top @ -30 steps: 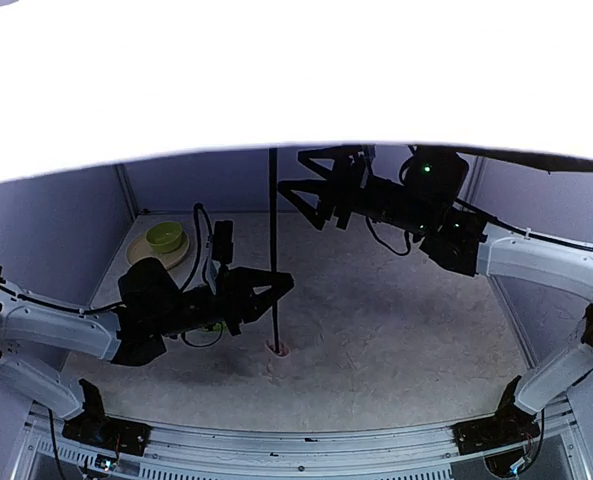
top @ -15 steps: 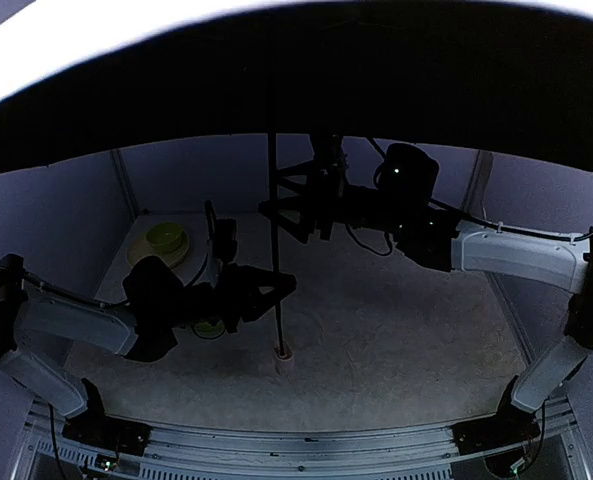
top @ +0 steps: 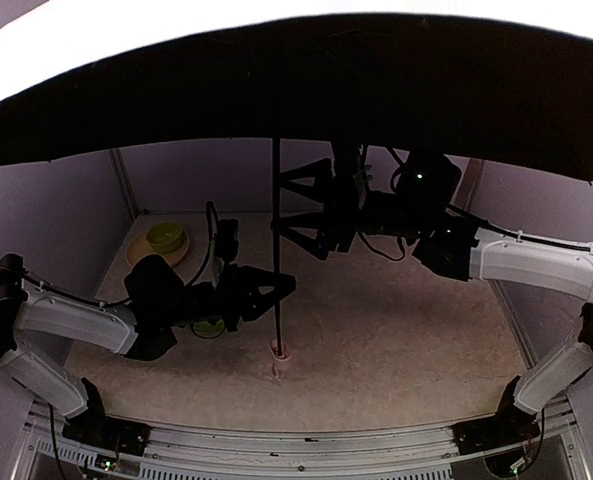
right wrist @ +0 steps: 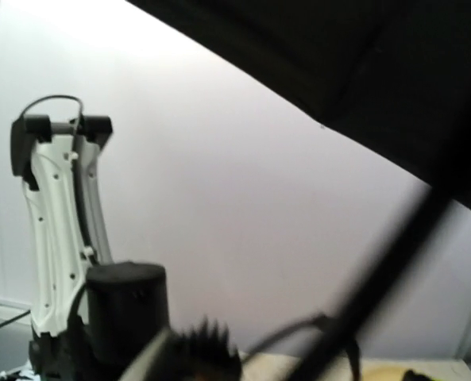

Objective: Put away the umbrella

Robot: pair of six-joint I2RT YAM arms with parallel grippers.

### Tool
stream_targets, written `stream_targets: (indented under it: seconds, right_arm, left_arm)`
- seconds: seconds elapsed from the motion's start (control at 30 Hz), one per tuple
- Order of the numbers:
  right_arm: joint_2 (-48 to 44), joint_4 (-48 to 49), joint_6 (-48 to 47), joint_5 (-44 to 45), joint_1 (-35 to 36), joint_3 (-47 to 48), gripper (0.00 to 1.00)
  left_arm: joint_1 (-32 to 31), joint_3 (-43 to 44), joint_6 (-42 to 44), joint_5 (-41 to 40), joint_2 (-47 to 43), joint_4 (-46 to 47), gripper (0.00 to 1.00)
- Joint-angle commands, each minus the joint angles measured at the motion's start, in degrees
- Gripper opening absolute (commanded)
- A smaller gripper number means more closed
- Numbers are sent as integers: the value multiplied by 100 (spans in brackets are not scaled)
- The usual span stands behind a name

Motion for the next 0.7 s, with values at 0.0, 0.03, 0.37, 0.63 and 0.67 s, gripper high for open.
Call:
stream_targets:
  seconds: [0.0,0.03,0.37,0.63,0.67]
  right_arm:
    - [556,296,231,-173,174,499,87]
    - [609,377,319,-154,180,545,84]
    - [531,848,631,-10,174,357,0]
    - [399,723,1865,1584,185,373,0]
    - [381,618,2008,1828,184,389,0]
  left_arm:
    - [-67,151,307,123,-152,234,0]
    - [-102,158,351,124,-146,191,0]
    - [-227,137,378,140,-128,177,0]
    - [-434,429,1203,-1157,-360,-1117,58]
    - [-445,504,1348,-1300,-369,-1384,58]
